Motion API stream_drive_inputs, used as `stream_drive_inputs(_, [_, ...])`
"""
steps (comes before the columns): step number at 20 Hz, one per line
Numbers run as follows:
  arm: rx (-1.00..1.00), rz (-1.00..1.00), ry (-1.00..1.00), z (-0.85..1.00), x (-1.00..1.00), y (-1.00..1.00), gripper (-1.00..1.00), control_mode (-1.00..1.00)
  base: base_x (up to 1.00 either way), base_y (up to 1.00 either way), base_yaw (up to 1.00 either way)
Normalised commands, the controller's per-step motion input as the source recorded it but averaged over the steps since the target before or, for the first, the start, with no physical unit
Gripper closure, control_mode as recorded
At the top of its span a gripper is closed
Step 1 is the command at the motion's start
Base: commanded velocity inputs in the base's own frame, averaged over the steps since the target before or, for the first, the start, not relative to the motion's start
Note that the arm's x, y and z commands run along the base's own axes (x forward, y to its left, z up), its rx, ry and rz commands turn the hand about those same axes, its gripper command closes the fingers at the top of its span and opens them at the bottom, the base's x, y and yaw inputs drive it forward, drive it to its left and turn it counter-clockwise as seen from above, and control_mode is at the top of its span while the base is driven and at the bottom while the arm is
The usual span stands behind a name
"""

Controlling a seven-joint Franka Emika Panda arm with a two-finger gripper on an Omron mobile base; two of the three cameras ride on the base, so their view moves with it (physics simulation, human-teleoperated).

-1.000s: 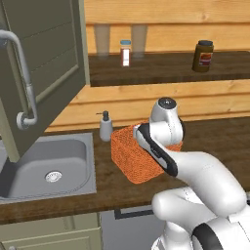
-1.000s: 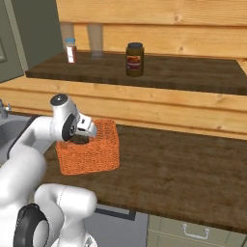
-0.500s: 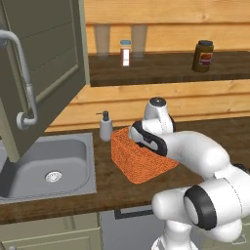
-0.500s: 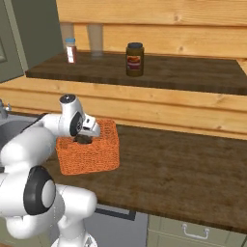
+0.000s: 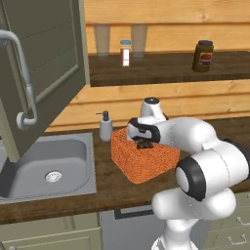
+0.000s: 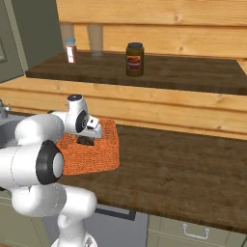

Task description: Open the cabinet, pick up the bread from the cabinet and place it in the basket. Then move the basket to the dining counter.

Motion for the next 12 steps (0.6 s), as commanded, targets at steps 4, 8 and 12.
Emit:
stream_drive_inputs(4, [0.0, 0.0, 0.08, -0.19, 0.19, 0.0, 1.0, -1.0, 0.0, 0.0, 0.0])
stream_drive_inputs(8, [0.0, 0.0, 0.01, -0.05, 0.0, 0.0, -1.0, -1.0, 0.0, 0.0, 0.0])
stream_drive_inputs(12, [0.0, 0.0, 0.0, 0.0, 0.0, 0.0, -1.0, -1.0, 0.0, 0.0, 0.0])
